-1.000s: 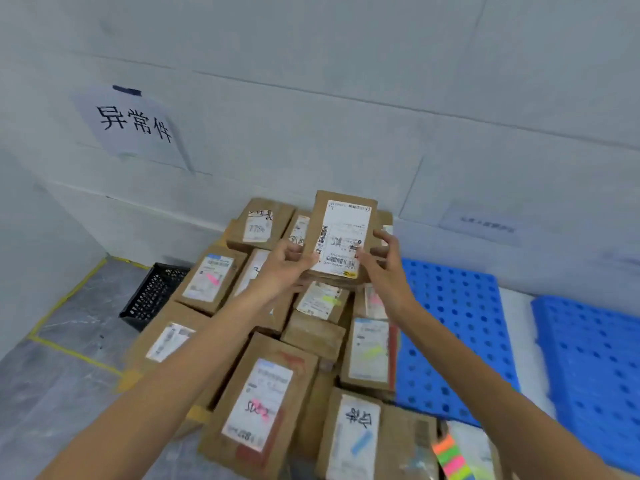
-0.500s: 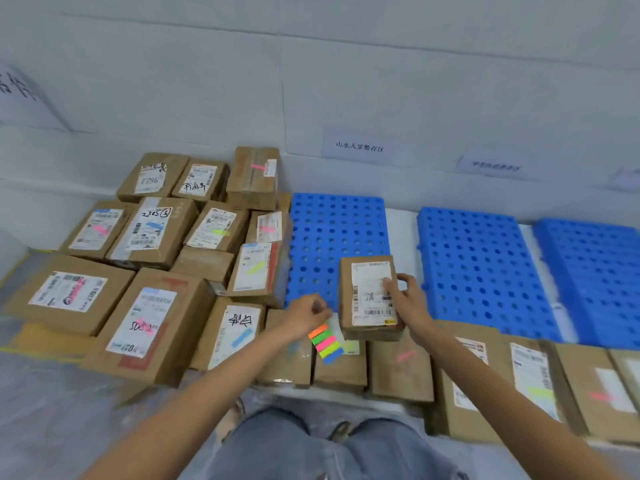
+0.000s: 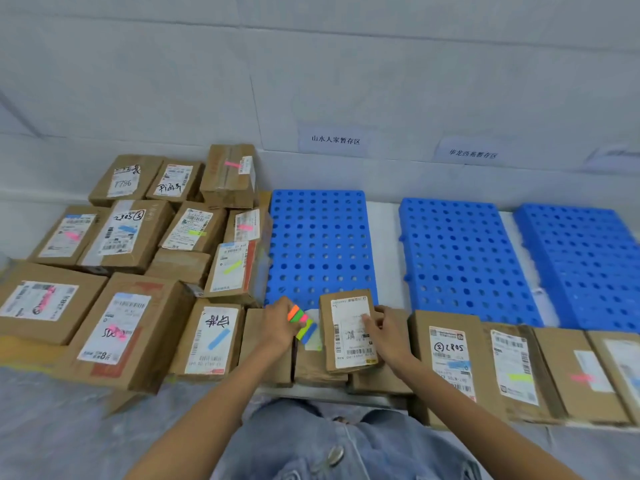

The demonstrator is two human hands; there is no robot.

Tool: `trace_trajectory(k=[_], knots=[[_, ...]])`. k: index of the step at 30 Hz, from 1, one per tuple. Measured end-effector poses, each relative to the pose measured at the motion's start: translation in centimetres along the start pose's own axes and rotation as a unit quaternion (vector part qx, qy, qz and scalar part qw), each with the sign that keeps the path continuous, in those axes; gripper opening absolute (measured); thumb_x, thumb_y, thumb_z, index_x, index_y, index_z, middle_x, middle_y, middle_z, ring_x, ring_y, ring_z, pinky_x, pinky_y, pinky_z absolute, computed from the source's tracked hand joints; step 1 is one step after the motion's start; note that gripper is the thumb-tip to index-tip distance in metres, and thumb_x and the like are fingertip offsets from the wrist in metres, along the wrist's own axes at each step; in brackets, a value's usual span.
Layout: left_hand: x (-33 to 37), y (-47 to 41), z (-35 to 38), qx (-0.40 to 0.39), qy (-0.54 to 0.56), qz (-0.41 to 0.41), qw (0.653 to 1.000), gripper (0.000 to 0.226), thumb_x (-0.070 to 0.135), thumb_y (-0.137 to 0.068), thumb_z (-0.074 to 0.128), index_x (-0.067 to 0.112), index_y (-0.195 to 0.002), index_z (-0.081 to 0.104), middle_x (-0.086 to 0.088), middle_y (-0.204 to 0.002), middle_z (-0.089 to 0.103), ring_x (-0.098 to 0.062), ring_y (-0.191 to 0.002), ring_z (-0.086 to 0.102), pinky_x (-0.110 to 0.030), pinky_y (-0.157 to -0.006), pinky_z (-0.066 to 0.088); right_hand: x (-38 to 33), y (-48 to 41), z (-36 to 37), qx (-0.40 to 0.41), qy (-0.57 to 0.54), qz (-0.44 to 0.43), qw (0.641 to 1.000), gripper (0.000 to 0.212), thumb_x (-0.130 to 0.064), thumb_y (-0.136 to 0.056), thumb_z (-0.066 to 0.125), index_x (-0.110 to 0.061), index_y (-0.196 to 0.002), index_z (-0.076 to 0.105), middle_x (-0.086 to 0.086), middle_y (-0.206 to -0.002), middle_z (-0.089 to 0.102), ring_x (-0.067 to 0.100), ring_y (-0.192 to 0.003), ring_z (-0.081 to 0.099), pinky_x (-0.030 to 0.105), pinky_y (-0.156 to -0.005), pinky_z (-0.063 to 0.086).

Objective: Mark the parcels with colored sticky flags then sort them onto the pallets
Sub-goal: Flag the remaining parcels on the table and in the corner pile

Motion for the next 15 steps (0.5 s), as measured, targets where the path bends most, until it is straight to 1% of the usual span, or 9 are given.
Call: trace_trajectory(k=[1,2,4,5,7,9,11,13,15], knots=[[-0.2,0.0,-0.7,0.004,0.076,-0.024,0.997,0.029,0.020,-0.082,0.070,0.016,-0.075,0.042,-0.003,-0.077,0.053,-0.020,-0.076,0.052,-0.027,-0.060,0.037,-0.1,-0.2,-0.2,0.006,0.025,-0.012,1.000,0.040,-0.030,-0.096,0.048,-0.012,-0.132,0.038,-0.002,-0.102,0.058,0.006,-0.085,0.059,0.019,-0.066,0.048],[-0.2,0.2,-1.6,0.008,0.127,-0.048,0.991,0.027,0.018,-0.085,0.068,0.016,-0.074,0.043,-0.002,-0.074,0.053,-0.019,-0.073,0.053,-0.024,-0.058,0.037,-0.3,-0.3,-0.5,0.021,0.060,-0.031,0.997,0.044,-0.030,-0.096,0.048,-0.012,-0.135,0.036,0.002,-0.112,0.054,0.010,-0.094,0.057,0.023,-0.074,0.049],[0.0,0.6,-3.3,0.013,0.220,-0.085,0.972,0.013,0.014,-0.089,0.063,0.017,-0.083,0.052,-0.007,-0.085,0.061,-0.024,-0.082,0.061,-0.027,-0.066,0.050,-1.6,-0.2,-1.3,0.055,0.112,-0.093,0.988,0.044,-0.031,-0.095,0.048,-0.016,-0.135,0.038,0.003,-0.126,0.047,0.016,-0.115,0.049,0.032,-0.095,0.044],[0.6,0.9,-4.2,0.009,0.288,-0.097,0.953,0.007,0.013,-0.090,0.061,0.015,-0.093,0.055,-0.010,-0.094,0.064,-0.025,-0.087,0.063,-0.031,-0.068,0.056,-2.9,0.1,-1.6,0.063,0.112,-0.131,0.983,0.041,-0.030,-0.095,0.048,-0.018,-0.135,0.040,0.000,-0.129,0.045,0.014,-0.120,0.044,0.033,-0.101,0.041],[2.4,1.9,-5.5,-0.029,0.412,-0.113,0.904,0.015,0.010,-0.093,0.056,0.010,-0.108,0.056,-0.011,-0.103,0.064,-0.021,-0.086,0.066,-0.024,-0.063,0.058,-5.9,0.9,-1.8,0.054,0.101,-0.223,0.968,0.036,-0.026,-0.096,0.048,-0.023,-0.131,0.044,-0.006,-0.130,0.046,0.008,-0.123,0.041,0.026,-0.103,0.035],[4.7,3.1,-6.6,-0.065,0.492,-0.121,0.859,0.014,0.014,-0.094,0.055,0.009,-0.107,0.059,-0.008,-0.101,0.067,-0.017,-0.081,0.069,-0.021,-0.063,0.058,-9.2,2.1,-1.6,0.029,0.103,-0.311,0.944,0.033,-0.025,-0.095,0.050,-0.027,-0.128,0.048,-0.009,-0.127,0.048,0.004,-0.121,0.042,0.018,-0.103,0.031],[6.7,4.2,-7.3,-0.098,0.536,-0.112,0.831,0.012,0.017,-0.093,0.056,0.012,-0.101,0.063,-0.007,-0.097,0.071,-0.016,-0.079,0.072,-0.024,-0.068,0.059,-11.6,3.1,-1.2,0.014,0.115,-0.364,0.924,0.034,-0.028,-0.093,0.055,-0.030,-0.127,0.050,-0.009,-0.125,0.048,0.002,-0.120,0.041,0.010,-0.101,0.026],[8.3,5.0,-7.8,-0.120,0.559,-0.100,0.815,0.012,0.017,-0.093,0.056,0.012,-0.101,0.064,-0.007,-0.093,0.073,-0.017,-0.080,0.072,-0.026,-0.069,0.059,-12.9,3.4,-0.9,0.009,0.122,-0.393,0.912,0.037,-0.037,-0.090,0.056,-0.031,-0.127,0.053,-0.009,-0.124,0.047,0.003,-0.120,0.037,0.012,-0.101,0.026],[9.2,5.5,-7.9,-0.130,0.578,-0.097,0.800,0.014,0.016,-0.093,0.056,0.010,-0.103,0.064,-0.009,-0.093,0.073,-0.019,-0.080,0.072,-0.027,-0.068,0.059,-13.4,3.4,-0.9,0.026,0.149,-0.429,0.891,0.042,-0.046,-0.087,0.053,-0.029,-0.125,0.057,-0.007,-0.124,0.049,0.008,-0.122,0.036,0.021,-0.103,0.030]])
Point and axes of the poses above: each hand's wrist, its own y-axis away from the middle knuckle, its own z-axis out of the palm, x = y × z, the point moved 6 cm from there along -y, towards the middle knuckle
